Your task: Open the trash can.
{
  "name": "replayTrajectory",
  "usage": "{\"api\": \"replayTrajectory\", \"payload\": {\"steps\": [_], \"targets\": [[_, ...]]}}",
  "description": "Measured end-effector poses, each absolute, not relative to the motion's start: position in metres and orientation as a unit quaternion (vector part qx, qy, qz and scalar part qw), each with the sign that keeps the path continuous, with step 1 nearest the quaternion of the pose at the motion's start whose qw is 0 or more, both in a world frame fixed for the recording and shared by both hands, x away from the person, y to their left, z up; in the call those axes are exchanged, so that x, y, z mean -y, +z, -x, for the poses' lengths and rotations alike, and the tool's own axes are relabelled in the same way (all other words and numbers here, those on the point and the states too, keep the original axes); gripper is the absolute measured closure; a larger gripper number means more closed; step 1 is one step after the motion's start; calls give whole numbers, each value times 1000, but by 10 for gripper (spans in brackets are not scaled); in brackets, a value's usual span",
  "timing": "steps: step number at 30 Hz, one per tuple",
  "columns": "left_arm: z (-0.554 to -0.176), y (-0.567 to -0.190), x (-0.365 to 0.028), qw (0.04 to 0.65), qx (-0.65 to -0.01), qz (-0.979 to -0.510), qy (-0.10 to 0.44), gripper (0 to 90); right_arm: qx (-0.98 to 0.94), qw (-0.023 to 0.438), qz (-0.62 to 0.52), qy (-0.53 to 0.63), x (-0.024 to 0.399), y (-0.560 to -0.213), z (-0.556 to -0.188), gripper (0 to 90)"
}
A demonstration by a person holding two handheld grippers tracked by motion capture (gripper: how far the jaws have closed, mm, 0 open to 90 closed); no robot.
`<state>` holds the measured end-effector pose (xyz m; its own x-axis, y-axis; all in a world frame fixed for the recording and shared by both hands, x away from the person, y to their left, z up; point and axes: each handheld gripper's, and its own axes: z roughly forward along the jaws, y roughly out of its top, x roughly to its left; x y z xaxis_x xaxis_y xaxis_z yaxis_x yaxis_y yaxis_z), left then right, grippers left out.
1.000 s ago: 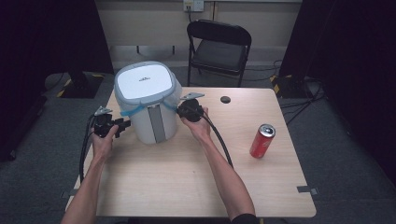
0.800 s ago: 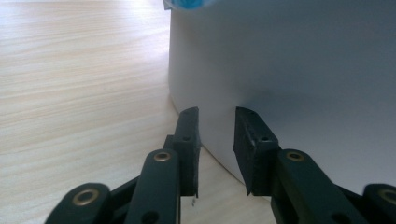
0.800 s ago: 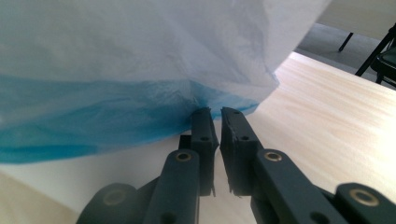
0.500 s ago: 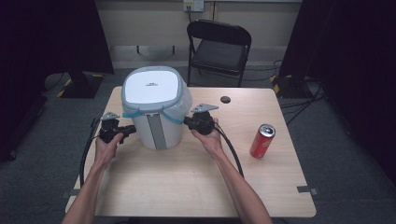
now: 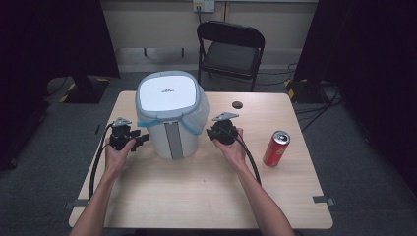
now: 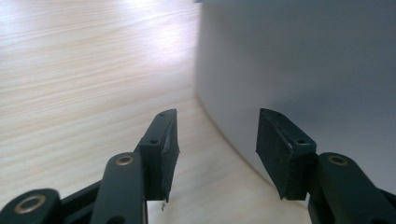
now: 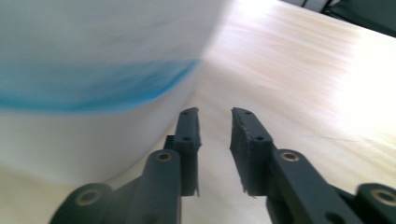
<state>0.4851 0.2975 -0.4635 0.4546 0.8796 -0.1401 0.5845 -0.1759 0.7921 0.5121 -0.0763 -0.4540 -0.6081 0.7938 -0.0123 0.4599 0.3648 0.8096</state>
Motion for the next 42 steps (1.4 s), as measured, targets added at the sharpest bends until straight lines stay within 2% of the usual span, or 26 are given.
{"api": "replayTrajectory", "payload": {"steps": [2,4,5,8,9,12,13,14,16,19,21,28,31,34,36,37,38,39,40,42], "targets": [[-493,-461,-295,414,-491,-743,190,468,-781,216,-400,428,75,-452,-529,677],[-495,-460,-295,417,-490,-740,199,476,-777,208,-399,440,71,-449,-533,674],[-497,-459,-297,421,-493,-741,176,487,-772,217,-395,449,63,-443,-538,671],[-498,-460,-298,427,-488,-742,170,506,-768,214,-381,468,56,-441,-539,664],[-496,-460,-297,433,-482,-743,166,580,-768,211,-379,471,50,-440,-539,727],[-492,-461,-295,440,-478,-742,164,660,-767,199,-379,479,51,-441,-540,771],[-491,-461,-295,441,-476,-743,161,686,-769,180,-372,487,55,-441,-536,807],[-489,-461,-294,441,-472,-747,157,686,-769,180,-372,487,55,-441,-536,807],[-481,-459,-288,431,-463,-759,155,757,-777,176,-357,488,59,-440,-525,837],[-475,-456,-284,422,-459,-765,160,765,-779,175,-349,490,63,-441,-515,841],[-465,-458,-281,430,-455,-765,153,811,-780,178,-345,490,67,-441,-504,859],[-435,-456,-274,427,-439,-776,150,810,-783,167,-336,496,78,-441,-474,858],[-411,-455,-269,429,-422,-787,137,808,-794,155,-336,483,85,-437,-458,861],[-400,-453,-267,436,-411,-792,116,753,-802,162,-330,471,91,-435,-447,855],[-397,-453,-267,443,-409,-790,108,746,-802,163,-331,471,93,-434,-445,845],[-394,-453,-266,444,-406,-791,108,696,-801,167,-331,469,95,-434,-445,828],[-393,-453,-264,439,-404,-794,114,627,-798,184,-335,466,97,-435,-445,743],[-393,-453,-264,439,-404,-794,114,555,-798,184,-335,466,97,-435,-445,743],[-394,-453,-263,436,-407,-794,119,545,-795,227,-341,448,97,-436,-440,655],[-397,-453,-263,433,-408,-794,126,518,-795,230,-342,446,98,-436,-438,644]]}}
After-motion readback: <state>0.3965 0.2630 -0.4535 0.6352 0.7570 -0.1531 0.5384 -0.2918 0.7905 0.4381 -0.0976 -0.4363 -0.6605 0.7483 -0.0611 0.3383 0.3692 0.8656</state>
